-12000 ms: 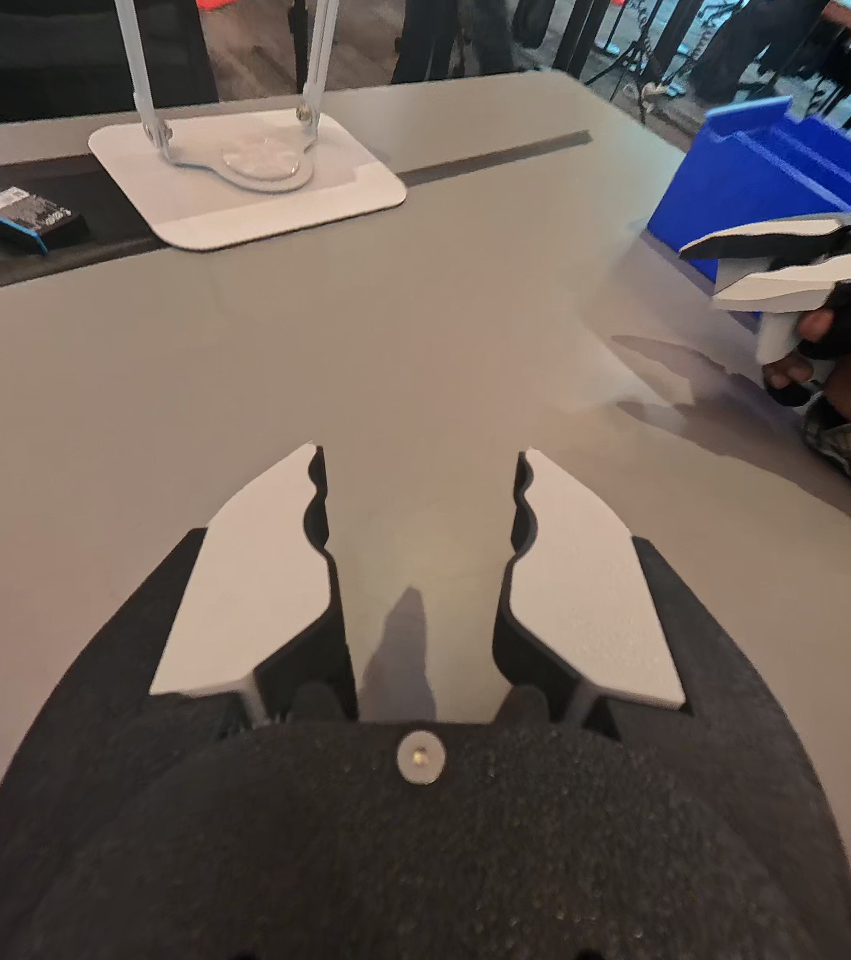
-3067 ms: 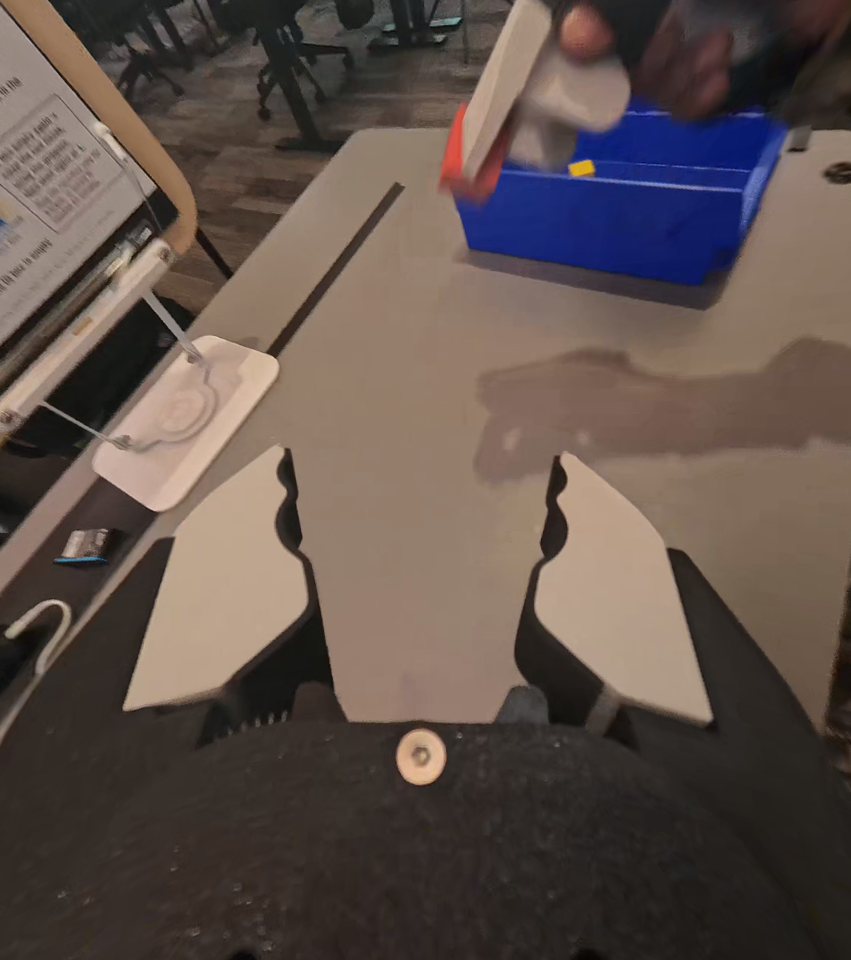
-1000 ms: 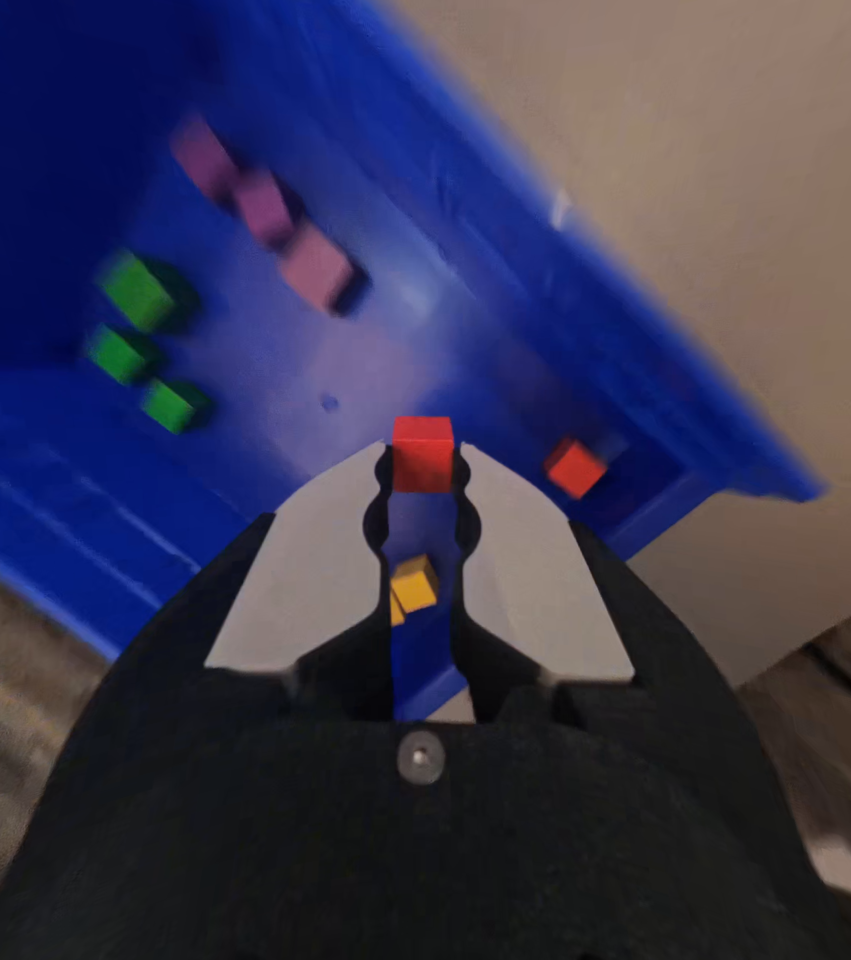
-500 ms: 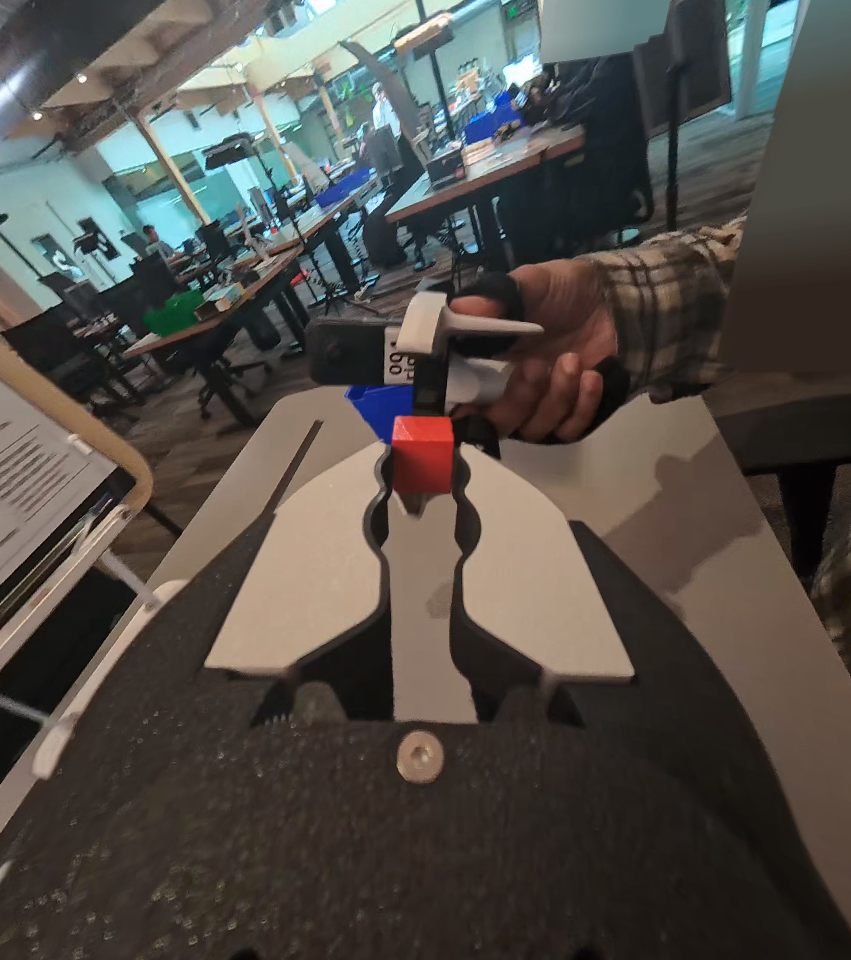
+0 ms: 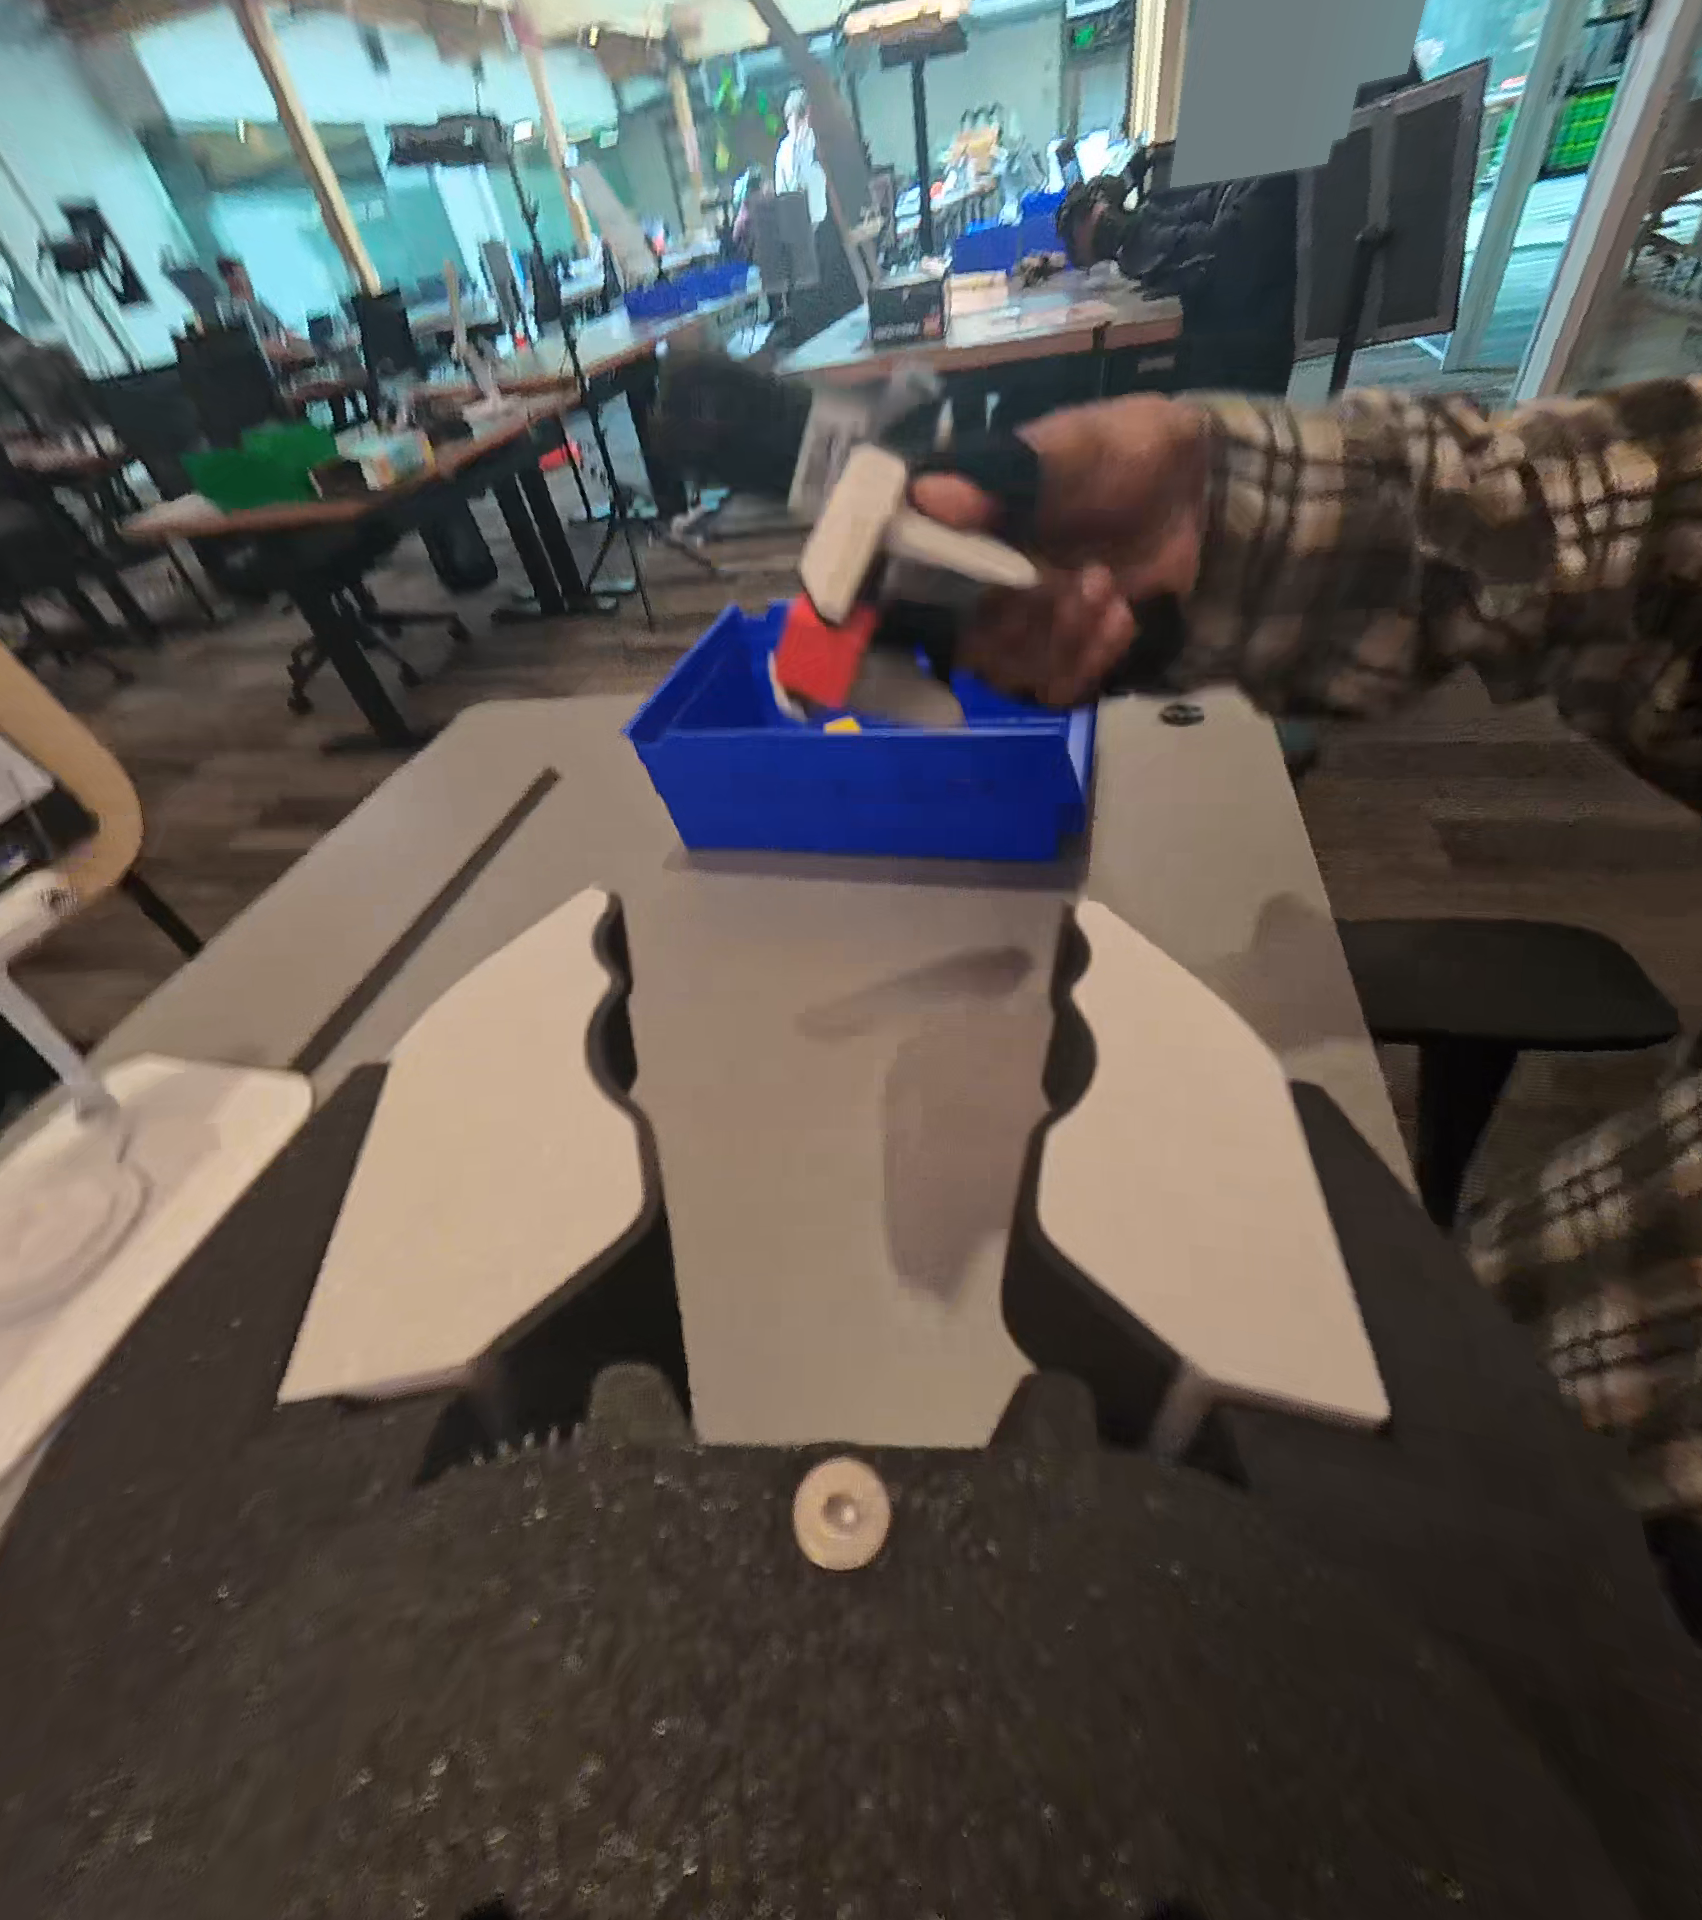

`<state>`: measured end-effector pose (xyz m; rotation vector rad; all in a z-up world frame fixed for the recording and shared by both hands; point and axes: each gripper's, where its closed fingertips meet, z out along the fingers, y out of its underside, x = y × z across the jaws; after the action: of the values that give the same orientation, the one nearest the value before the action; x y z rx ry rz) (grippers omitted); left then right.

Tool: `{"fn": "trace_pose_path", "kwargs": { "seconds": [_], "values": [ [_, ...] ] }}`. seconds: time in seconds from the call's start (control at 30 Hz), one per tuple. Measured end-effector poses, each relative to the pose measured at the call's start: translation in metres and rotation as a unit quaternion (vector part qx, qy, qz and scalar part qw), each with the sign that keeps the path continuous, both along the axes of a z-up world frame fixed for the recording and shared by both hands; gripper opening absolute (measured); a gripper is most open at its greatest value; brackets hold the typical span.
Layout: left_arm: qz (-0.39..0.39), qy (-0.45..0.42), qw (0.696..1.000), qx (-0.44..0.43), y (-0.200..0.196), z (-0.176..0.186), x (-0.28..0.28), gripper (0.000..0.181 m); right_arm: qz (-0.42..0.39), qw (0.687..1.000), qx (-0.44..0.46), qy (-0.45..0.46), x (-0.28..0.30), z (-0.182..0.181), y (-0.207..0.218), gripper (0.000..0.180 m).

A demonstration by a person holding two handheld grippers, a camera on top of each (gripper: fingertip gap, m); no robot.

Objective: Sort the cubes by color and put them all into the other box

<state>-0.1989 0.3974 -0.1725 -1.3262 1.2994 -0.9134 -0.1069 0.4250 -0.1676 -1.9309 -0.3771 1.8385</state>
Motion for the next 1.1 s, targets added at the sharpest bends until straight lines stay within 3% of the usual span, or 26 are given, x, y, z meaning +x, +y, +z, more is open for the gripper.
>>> {"fn": "trace_pose_path", "kwargs": {
  "seconds": [0.07, 0.13, 0.2, 0.4, 0.5, 0.6, 0.77, 0.93, 1.1],
  "values": [
    [0.013, 0.025, 0.999, -0.026, -0.005, -0.01, -0.019, 0.081, -0.108, 0.978, 0.038, -0.172, 0.081, -0.027, 0.037, 0.023],
    [0.027, 0.047, 0.998, -0.043, -0.012, -0.019, -0.038, 0.081, -0.195, 0.919, 0.049, -0.338, 0.174, -0.054, 0.064, 0.023],
    [0.047, 0.077, 0.995, -0.052, -0.015, -0.029, -0.054, 0.079, -0.232, 0.867, 0.023, -0.441, 0.242, -0.082, 0.076, 0.023],
    [0.083, 0.118, 0.988, -0.062, -0.013, -0.042, -0.079, 0.076, -0.218, 0.818, -0.042, -0.53, 0.29, -0.164, 0.09, 0.026],
    [0.114, 0.138, 0.981, -0.07, -0.002, -0.045, -0.099, 0.076, -0.221, 0.797, -0.049, -0.56, 0.304, -0.177, 0.094, 0.051],
    [0.171, 0.18, 0.967, -0.061, 0.018, -0.043, -0.144, 0.076, -0.247, 0.793, -0.024, -0.556, 0.314, -0.151, 0.094, 0.058],
    [0.271, 0.272, 0.92, -0.079, 0.055, -0.04, -0.265, 0.074, -0.26, 0.805, 0.07, -0.528, 0.297, -0.073, 0.069, 0.062],
    [0.265, 0.412, 0.86, -0.144, 0.052, -0.069, -0.369, 0.07, -0.226, 0.815, 0.169, -0.506, 0.245, -0.019, 0.024, 0.073],
    [0.222, 0.48, 0.823, -0.208, 0.039, -0.117, -0.399, 0.064, -0.185, 0.829, 0.221, -0.48, 0.189, -0.004, -0.008, 0.074]
  ]
}}
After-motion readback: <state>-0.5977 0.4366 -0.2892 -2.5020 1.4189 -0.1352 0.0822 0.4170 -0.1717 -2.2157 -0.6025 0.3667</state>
